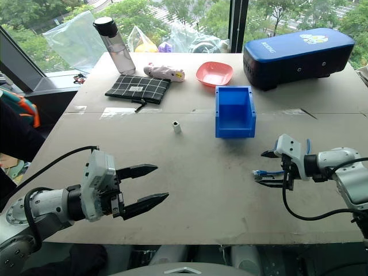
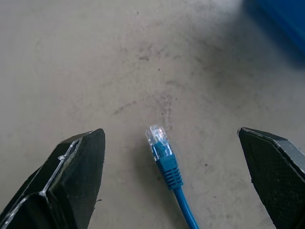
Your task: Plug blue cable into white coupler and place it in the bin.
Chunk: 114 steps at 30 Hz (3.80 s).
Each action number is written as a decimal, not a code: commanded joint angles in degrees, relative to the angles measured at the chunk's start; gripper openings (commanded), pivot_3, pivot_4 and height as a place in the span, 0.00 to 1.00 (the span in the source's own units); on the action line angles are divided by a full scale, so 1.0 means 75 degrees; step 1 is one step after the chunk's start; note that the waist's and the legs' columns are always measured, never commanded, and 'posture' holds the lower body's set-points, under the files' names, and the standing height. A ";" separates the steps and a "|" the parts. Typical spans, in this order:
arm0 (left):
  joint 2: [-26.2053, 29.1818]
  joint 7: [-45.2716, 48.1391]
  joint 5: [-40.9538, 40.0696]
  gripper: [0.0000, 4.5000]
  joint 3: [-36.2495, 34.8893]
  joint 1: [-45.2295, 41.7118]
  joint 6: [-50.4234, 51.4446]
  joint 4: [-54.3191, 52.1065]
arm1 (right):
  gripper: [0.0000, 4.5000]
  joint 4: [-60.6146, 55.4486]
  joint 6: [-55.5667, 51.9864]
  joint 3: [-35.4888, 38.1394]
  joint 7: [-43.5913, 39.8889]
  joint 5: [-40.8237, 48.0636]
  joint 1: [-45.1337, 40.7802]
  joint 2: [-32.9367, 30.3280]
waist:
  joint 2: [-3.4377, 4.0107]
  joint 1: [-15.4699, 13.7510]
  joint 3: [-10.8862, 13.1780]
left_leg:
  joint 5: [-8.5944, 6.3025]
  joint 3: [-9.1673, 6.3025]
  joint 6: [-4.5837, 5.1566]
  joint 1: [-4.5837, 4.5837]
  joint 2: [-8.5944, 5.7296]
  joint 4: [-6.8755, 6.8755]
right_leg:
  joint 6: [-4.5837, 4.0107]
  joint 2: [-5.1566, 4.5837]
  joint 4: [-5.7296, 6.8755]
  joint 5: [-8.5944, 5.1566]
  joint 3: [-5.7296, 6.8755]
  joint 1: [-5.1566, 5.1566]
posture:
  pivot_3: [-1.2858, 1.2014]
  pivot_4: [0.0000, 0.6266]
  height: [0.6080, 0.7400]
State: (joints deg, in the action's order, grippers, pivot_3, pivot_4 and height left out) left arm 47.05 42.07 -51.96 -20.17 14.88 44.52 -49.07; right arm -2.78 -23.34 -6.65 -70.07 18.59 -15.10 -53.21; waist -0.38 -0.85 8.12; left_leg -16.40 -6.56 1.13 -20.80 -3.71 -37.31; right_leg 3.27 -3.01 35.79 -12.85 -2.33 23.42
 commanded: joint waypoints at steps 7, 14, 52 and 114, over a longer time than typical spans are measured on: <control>-0.0064 -0.0547 -0.0167 1.00 -0.0120 0.0392 -0.0227 -0.0648 | 0.09 0.0911 0.0794 -0.0554 -0.0365 -0.0640 -0.0363 0.0571 | -0.0009 0.0014 -0.0006 | -0.0001 -0.0002 0.0000 0.0008 0.0005 0.0001 | -0.0011 0.0002 0.0006 -0.0005 -0.0005 -0.0002 | 0.52 0.24 1.00; 0.0036 -0.0503 -0.0048 1.00 -0.0037 -0.0027 -0.0273 0.0007 | 0.01 -0.0163 0.0716 -0.0496 -0.0041 -0.0597 -0.0158 0.0956 | -0.0012 0.0065 -0.0011 | -0.0001 -0.0004 -0.0002 0.0012 0.0012 0.0009 | -0.0001 0.0013 0.0007 0.0001 -0.0003 -0.0001 | 0.52 0.24 1.00; -0.3623 0.3255 0.5630 0.87 0.6394 -0.6874 -0.4319 0.9121 | 1.00 -0.5342 0.0532 0.3728 0.2833 0.1113 0.6256 0.3096 | -0.0012 0.0007 -0.0017 | -0.0007 -0.0006 0.0014 -0.0001 -0.0007 -0.0018 | 0.0008 0.0015 0.0023 0.0006 0.0003 0.0004 | 0.52 0.24 1.00; -0.2517 -0.0232 0.4227 0.73 0.2196 -0.4665 -0.2720 0.5594 | 0.00 -0.3938 -0.2001 0.1780 0.6060 0.7872 0.1747 0.3975 | -0.0017 -0.0044 -0.0034 | 0.0000 -0.0022 0.0002 -0.0004 -0.0011 -0.0011 | 0.0005 0.0010 0.0027 0.0006 0.0008 0.0012 | 0.52 0.24 1.00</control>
State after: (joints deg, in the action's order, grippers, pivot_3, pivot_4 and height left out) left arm 28.81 41.98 -21.92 -4.05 -18.32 26.88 -7.16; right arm -31.66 -38.64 6.66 -23.26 77.95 -1.30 -22.85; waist -0.51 -1.18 7.86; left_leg -16.40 -6.72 1.15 -20.84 -3.81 -37.41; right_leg 3.31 -2.94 35.99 -12.80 -2.26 23.50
